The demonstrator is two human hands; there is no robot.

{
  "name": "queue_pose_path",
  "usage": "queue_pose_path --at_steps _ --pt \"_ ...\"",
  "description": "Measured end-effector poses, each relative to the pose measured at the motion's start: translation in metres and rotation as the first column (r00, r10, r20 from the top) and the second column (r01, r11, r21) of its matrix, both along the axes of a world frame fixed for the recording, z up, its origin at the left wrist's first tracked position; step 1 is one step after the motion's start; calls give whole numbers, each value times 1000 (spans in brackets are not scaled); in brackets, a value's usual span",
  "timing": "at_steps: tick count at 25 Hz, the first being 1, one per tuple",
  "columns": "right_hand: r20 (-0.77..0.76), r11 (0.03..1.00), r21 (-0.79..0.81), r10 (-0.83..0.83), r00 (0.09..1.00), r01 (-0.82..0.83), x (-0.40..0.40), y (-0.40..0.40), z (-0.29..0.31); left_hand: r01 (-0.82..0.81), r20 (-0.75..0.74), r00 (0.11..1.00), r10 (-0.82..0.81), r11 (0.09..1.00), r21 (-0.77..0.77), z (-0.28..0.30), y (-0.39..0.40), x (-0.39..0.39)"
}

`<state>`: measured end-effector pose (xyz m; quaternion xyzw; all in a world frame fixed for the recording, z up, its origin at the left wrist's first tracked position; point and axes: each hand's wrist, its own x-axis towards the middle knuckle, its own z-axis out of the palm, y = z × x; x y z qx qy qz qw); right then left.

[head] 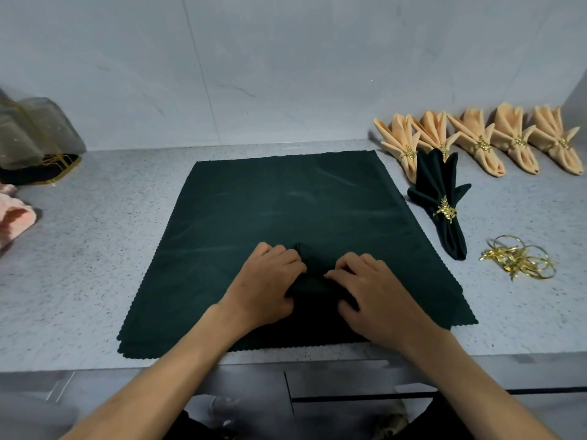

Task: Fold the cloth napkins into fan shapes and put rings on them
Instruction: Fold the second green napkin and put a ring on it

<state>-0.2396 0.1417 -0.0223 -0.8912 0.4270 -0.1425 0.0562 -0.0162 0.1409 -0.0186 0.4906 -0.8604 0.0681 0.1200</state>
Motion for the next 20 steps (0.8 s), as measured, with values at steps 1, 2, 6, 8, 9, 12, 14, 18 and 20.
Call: queue_pose_path --at_steps 1,2,6,8,9,12,14,18,20 --pt "25 999 -19 -31 999 31 -1 2 4 -7 -39 999 8 1000 18 8 1 -3" --pt "102 998 30 -64 993 62 -3 4 15 -28 -91 995 32 998 51 21 1 -7" --pt "428 828 553 -190 884 -90 -18 -16 71 -86 -395 831 391 792 604 84 -4 -22" --pt "309 672 737 -247 918 -68 -21 -40 79 -34 -356 715 601 539 842 91 -20 -26" --pt "243 636 771 -266 933 -20 -18 -46 76 -57 -288 692 662 448 892 87 -27 -27" --pt "223 850 500 -310 924 164 -5 -42 40 -139 -161 690 706 346 928 71 -41 -29" --pt "252 945 290 -228 941 151 4 -24 18 -121 -160 675 720 322 939 65 -48 -28" --pt "-109 976 145 -148 983 163 17 -13 -10 -308 -20 823 568 474 825 63 -46 -14" --pt "-149 975 92 -189 971 204 18 -15 -14 -444 121 890 440 775 449 60 -36 -16"
